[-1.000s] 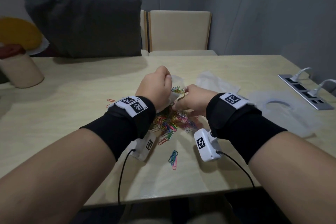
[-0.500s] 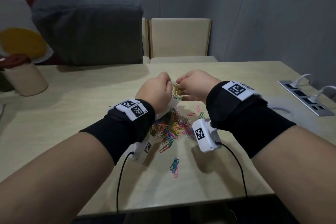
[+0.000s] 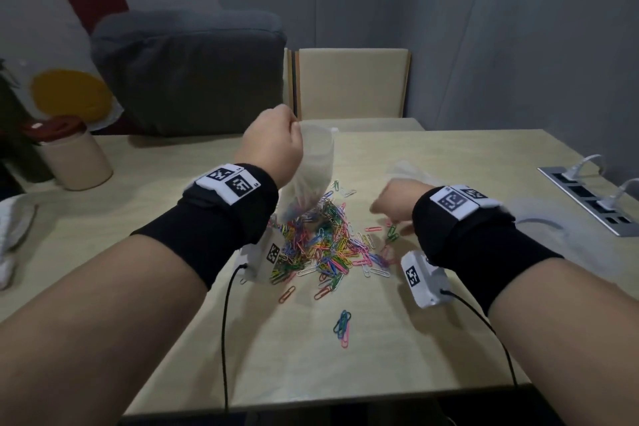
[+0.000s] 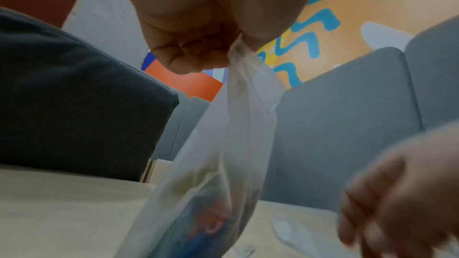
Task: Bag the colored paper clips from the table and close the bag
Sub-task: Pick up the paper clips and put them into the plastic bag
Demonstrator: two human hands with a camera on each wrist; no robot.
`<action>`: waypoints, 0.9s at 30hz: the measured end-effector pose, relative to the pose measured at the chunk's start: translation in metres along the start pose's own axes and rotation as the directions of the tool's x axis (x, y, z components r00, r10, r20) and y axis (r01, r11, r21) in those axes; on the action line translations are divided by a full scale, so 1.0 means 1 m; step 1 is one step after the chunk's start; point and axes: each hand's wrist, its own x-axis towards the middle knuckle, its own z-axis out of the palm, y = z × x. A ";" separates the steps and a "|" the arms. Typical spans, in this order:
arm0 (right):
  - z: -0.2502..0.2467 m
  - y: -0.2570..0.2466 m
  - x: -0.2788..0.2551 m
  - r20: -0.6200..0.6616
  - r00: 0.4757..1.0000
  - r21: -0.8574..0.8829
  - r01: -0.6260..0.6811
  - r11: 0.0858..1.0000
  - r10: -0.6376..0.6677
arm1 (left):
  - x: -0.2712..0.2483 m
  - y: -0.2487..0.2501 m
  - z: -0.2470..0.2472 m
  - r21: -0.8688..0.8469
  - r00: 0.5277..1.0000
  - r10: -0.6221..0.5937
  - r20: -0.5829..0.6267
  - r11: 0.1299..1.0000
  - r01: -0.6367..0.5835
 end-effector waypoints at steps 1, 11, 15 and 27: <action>0.002 0.002 -0.003 0.033 0.999 -0.085 -0.034 0.996 0.036 | 0.001 -0.002 -0.002 0.002 1.000 -0.015 -0.018 1.000 0.015; 0.037 0.002 0.009 0.129 0.992 -0.242 0.019 0.970 0.013 | 0.007 -0.020 -0.031 0.166 0.986 -0.160 -0.052 0.972 0.167; 0.047 -0.015 0.010 0.138 0.990 -0.303 0.060 0.951 -0.018 | -0.002 -0.029 -0.032 0.338 0.989 -0.146 0.022 0.932 0.130; 0.069 -0.035 0.012 0.094 0.984 -0.490 0.177 0.853 -0.150 | -0.054 -0.041 0.002 0.408 0.988 0.033 0.153 0.908 -0.094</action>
